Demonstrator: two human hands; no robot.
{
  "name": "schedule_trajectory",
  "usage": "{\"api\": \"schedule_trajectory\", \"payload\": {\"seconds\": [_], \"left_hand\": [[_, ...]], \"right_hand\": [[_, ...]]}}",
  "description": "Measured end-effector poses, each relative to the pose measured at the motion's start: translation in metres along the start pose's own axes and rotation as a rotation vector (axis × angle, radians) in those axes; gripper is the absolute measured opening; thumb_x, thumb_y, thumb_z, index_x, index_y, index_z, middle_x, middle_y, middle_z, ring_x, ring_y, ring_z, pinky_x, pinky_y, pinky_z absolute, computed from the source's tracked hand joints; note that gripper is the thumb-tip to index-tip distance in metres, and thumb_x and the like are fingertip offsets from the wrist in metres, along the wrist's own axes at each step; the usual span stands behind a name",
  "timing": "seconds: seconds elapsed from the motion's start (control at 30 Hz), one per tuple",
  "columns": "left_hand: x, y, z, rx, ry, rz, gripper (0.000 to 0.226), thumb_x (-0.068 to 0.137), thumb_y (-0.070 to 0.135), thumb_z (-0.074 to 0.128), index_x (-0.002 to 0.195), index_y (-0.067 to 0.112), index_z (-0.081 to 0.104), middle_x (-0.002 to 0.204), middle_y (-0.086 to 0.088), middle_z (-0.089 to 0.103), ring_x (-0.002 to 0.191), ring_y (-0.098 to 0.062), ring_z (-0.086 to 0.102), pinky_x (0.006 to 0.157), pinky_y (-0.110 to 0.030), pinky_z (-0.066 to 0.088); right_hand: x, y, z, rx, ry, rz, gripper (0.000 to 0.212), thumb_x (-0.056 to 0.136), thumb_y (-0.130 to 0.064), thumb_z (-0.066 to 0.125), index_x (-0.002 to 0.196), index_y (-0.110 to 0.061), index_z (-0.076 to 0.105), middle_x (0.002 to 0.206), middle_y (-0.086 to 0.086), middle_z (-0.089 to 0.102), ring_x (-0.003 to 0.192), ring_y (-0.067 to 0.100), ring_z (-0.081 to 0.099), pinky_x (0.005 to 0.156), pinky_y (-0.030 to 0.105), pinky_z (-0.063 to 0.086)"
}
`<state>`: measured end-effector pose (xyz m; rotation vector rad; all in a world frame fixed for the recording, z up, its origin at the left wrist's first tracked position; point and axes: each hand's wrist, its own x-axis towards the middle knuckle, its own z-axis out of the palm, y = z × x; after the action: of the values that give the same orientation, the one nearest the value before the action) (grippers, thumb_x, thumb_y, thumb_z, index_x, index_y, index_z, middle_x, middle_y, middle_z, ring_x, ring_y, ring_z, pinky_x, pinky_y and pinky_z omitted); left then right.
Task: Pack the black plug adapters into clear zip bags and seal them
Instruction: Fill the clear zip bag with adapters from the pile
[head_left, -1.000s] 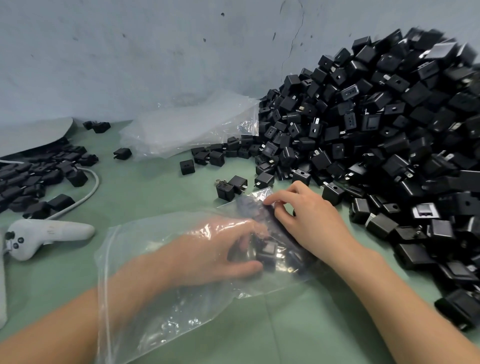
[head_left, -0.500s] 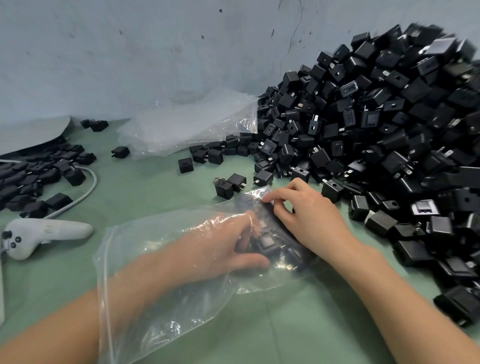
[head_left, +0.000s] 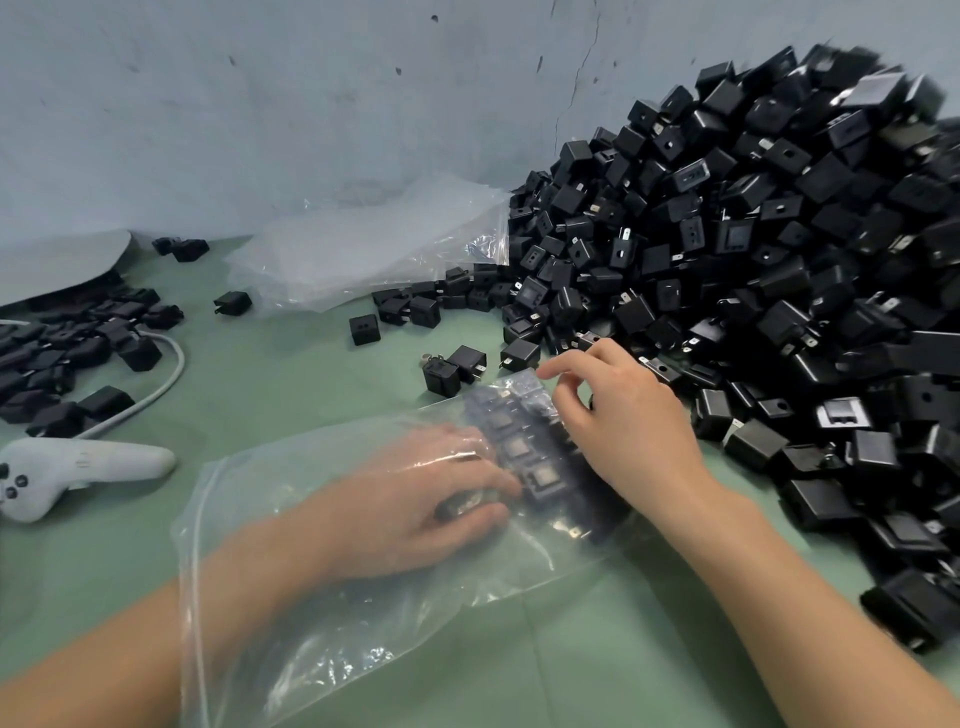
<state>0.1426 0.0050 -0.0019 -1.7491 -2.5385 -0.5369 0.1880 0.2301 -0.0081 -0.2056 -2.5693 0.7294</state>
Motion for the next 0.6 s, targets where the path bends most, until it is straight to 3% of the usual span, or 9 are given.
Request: {"api": "schedule_trajectory", "payload": {"seconds": [0.13,0.27,0.33,0.43,0.53,0.6], "left_hand": [[-0.001,0.001,-0.002,0.054,-0.018,0.009,0.019,0.103,0.043,0.047,0.116,0.039,0.060,0.100,0.031,0.047,0.097,0.011,0.046,0.088,-0.014,0.040],[-0.002,0.006,-0.006,-0.003,0.006,0.017,0.015,0.104,0.037,0.044,0.098,0.048,0.051,0.095,0.033,0.045,0.096,0.016,0.045,0.087,-0.004,0.034],[0.000,0.003,-0.005,0.009,-0.029,-0.010,0.017,0.104,0.038,0.041,0.108,0.048,0.055,0.102,0.036,0.048,0.100,0.014,0.047,0.090,-0.013,0.040],[0.001,0.006,-0.006,0.011,-0.074,-0.020,0.029,0.103,0.035,0.040,0.121,0.034,0.063,0.110,0.032,0.052,0.105,0.010,0.050,0.096,-0.025,0.045],[-0.010,0.010,-0.015,-0.011,-0.096,-0.119,0.033,0.104,0.035,0.038,0.128,0.043,0.058,0.114,0.028,0.057,0.103,0.011,0.053,0.096,-0.018,0.044],[-0.024,0.014,-0.024,-0.012,-0.058,-0.176,0.030,0.104,0.037,0.042,0.130,0.049,0.051,0.125,0.030,0.055,0.107,0.020,0.049,0.097,-0.005,0.037]], "right_hand": [[-0.001,0.000,0.001,-0.045,-0.017,-0.020,0.021,0.099,-0.034,0.048,0.107,-0.041,0.066,0.096,-0.015,0.051,0.057,0.005,0.046,0.055,0.029,0.032],[-0.002,-0.001,0.002,-0.068,-0.038,-0.024,0.021,0.099,-0.036,0.049,0.108,-0.042,0.066,0.097,-0.015,0.052,0.058,0.005,0.047,0.056,0.029,0.033],[-0.002,-0.001,0.002,-0.077,-0.040,-0.031,0.020,0.099,-0.036,0.049,0.108,-0.042,0.066,0.098,-0.014,0.053,0.058,0.005,0.046,0.057,0.029,0.033],[-0.002,-0.002,0.002,-0.101,-0.036,-0.038,0.020,0.099,-0.035,0.049,0.108,-0.041,0.067,0.098,-0.014,0.053,0.061,0.012,0.049,0.058,0.029,0.034],[-0.003,-0.003,0.001,-0.102,-0.026,-0.036,0.021,0.099,-0.034,0.049,0.109,-0.039,0.067,0.098,-0.013,0.053,0.061,0.013,0.049,0.057,0.029,0.035],[-0.001,-0.005,-0.002,-0.046,0.021,-0.020,0.022,0.099,-0.031,0.049,0.108,-0.037,0.068,0.096,-0.012,0.053,0.057,0.009,0.047,0.056,0.029,0.036]]}}
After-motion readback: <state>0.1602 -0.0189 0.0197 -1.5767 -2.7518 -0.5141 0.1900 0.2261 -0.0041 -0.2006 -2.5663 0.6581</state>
